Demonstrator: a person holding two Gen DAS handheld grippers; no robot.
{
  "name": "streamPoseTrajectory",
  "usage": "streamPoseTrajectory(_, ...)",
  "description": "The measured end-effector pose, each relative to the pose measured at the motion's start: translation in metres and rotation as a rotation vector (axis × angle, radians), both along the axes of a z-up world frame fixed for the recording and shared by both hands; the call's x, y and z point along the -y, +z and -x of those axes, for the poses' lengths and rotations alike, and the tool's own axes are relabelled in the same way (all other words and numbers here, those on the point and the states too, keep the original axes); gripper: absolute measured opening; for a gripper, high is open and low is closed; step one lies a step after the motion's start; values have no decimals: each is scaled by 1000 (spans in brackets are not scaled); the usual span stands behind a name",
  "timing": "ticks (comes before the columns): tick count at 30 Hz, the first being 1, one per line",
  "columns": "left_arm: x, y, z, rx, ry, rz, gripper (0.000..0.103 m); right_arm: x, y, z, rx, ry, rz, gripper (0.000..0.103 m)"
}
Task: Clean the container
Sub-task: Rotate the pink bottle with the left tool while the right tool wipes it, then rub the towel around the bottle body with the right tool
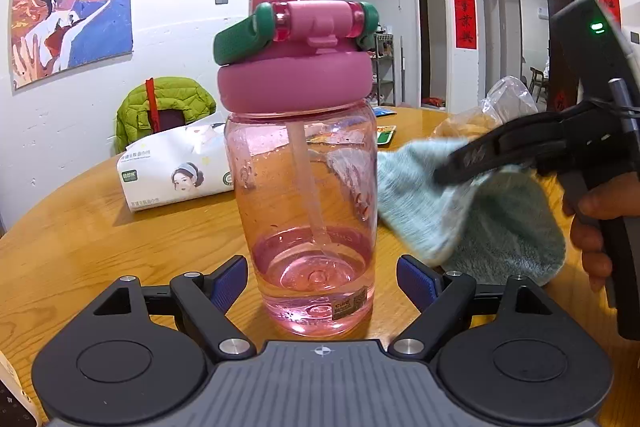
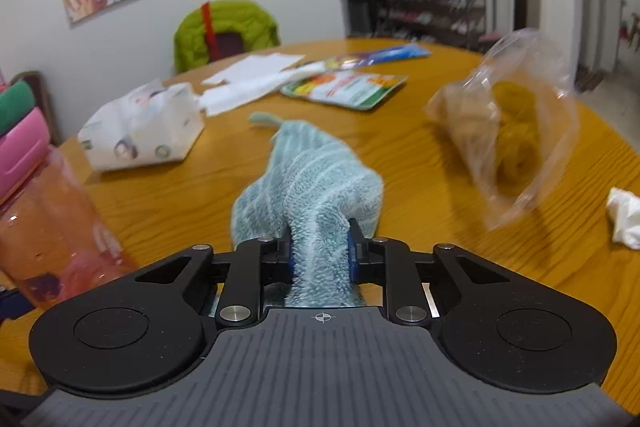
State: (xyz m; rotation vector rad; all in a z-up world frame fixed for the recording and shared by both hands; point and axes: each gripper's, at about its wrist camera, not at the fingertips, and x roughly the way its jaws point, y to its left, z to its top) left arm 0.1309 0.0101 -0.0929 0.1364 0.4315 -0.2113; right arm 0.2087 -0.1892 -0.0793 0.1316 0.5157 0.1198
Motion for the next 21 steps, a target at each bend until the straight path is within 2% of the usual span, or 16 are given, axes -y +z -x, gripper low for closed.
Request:
streamPoseTrajectory(1,-1,0,0,3,1,5,83,1,4,6,57,-7,-3,20)
streamPoseTrajectory(2,-2,1,0,6,1,10,83,9,8,11,104,32,-95,20)
streamPoseTrajectory(6,-3,3,2,29,-5,27,83,50,21,30,282,248,-586,20)
streamPoseTrajectory(8,-2,4,3,41,-21,32,80,70,3,16,198,395,-957,20)
streamPoseTrajectory(9,-2,4,3,45,-22,31,75,73,-11,5,120,436,-1095,20)
streamPoseTrajectory(10,-1,4,3,49,-20,23,74,73,-25,-6,33,465,-1213,20)
streamPoseTrajectory(11,0,3,2,51,-18,16,74,70,-37,-15,-54,449,-1261,20)
streamPoseTrajectory(13,-1,3,0,54,-11,8,69,60,-46,-21,-146,383,-1174,20)
streamPoseTrajectory(16,-3,5,-10,38,-9,6,69,45,-55,-29,-262,284,-1012,20)
streamPoseTrajectory(17,-2,7,-13,29,-7,-2,69,39,-54,-29,-283,252,-911,20)
streamPoseTrajectory(19,2,11,-20,4,-4,-29,69,27,-51,-27,-283,218,-749,20)
streamPoseTrajectory(21,2,13,-25,-13,-4,-28,69,25,-47,-25,-247,221,-702,21)
